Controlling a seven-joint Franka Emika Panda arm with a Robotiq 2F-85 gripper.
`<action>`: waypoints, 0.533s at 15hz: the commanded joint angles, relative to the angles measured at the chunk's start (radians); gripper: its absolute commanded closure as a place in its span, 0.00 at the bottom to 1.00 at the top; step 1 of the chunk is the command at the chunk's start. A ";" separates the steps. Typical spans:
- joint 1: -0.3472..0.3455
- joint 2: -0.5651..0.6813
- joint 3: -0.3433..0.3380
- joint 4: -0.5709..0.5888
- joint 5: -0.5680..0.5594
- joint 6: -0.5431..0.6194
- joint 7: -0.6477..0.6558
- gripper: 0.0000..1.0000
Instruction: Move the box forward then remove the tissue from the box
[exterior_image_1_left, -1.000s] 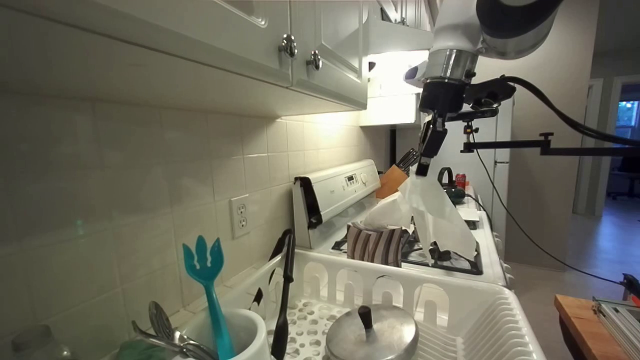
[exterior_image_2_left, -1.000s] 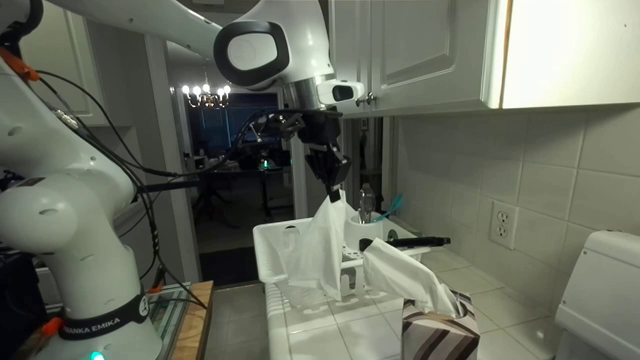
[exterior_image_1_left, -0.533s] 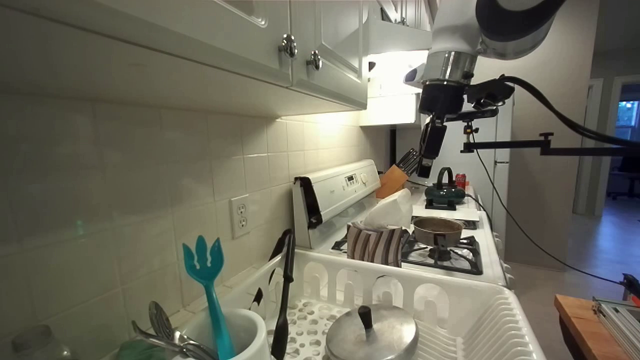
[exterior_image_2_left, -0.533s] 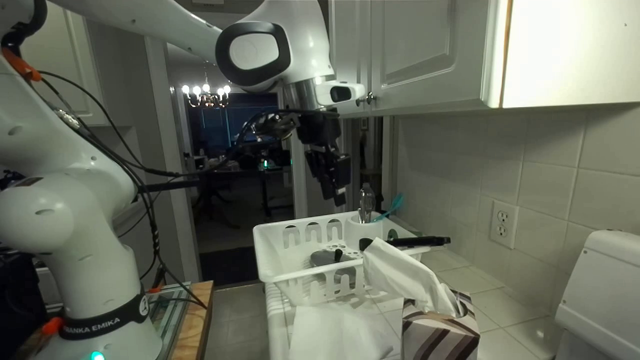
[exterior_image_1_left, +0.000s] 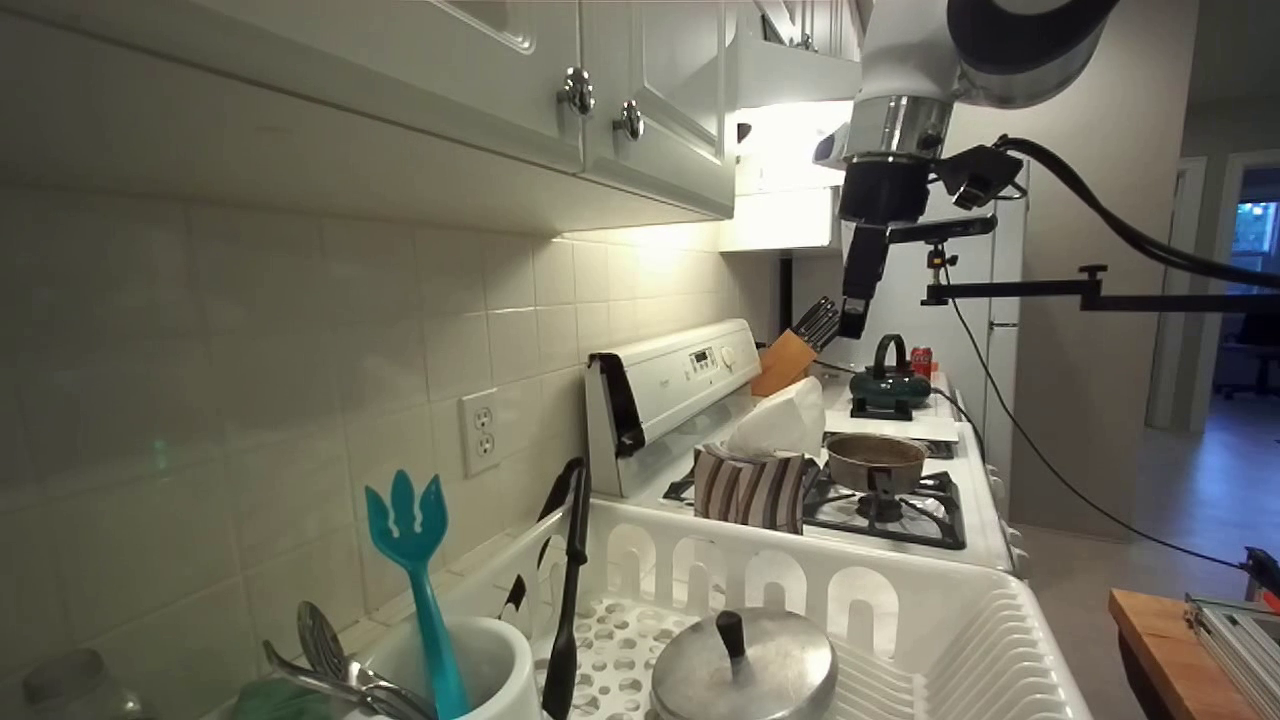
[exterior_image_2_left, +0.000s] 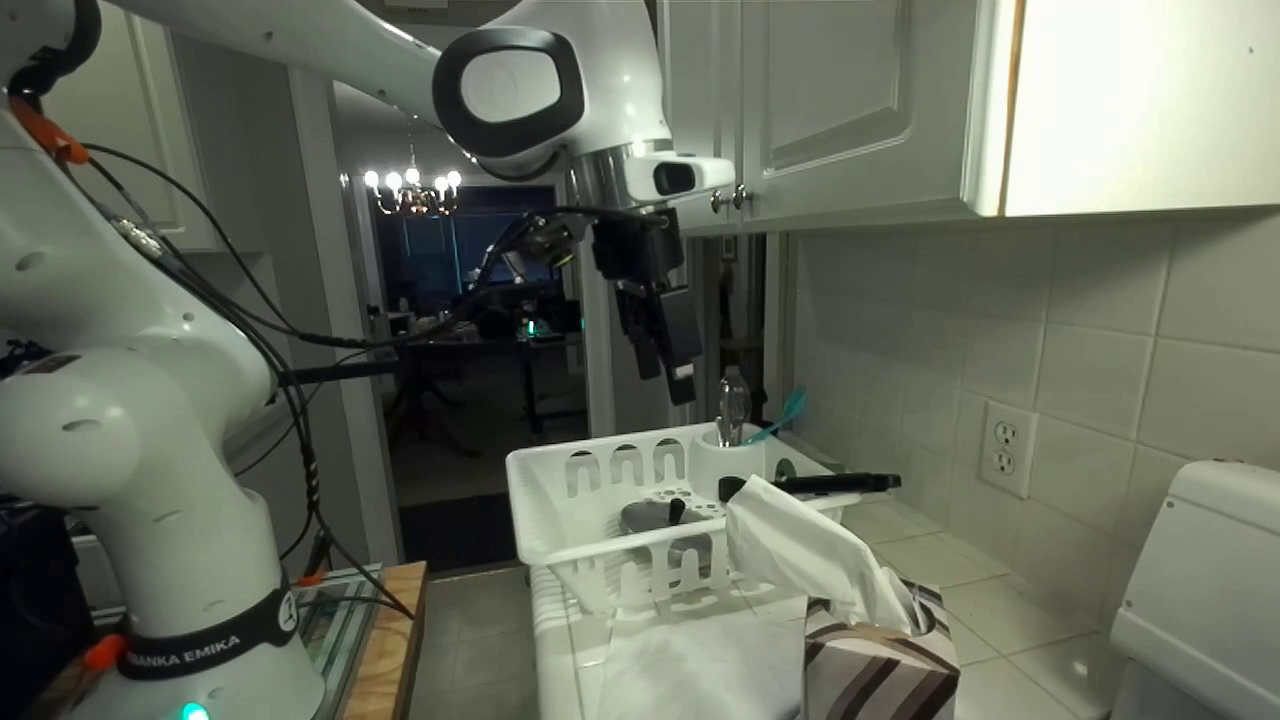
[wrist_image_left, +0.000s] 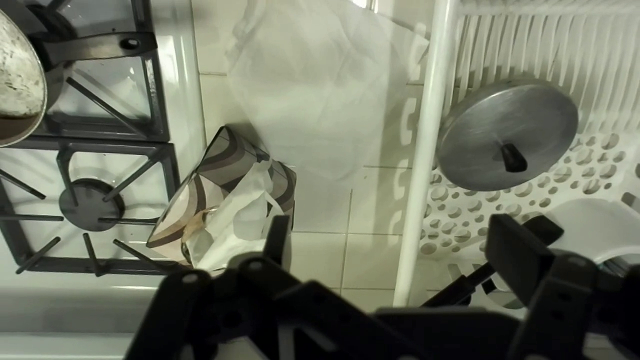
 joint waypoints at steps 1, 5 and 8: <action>-0.010 -0.002 0.018 0.026 -0.011 -0.040 0.044 0.00; -0.001 0.000 0.007 0.015 0.001 -0.013 0.028 0.00; -0.001 0.000 0.007 0.015 0.001 -0.013 0.028 0.00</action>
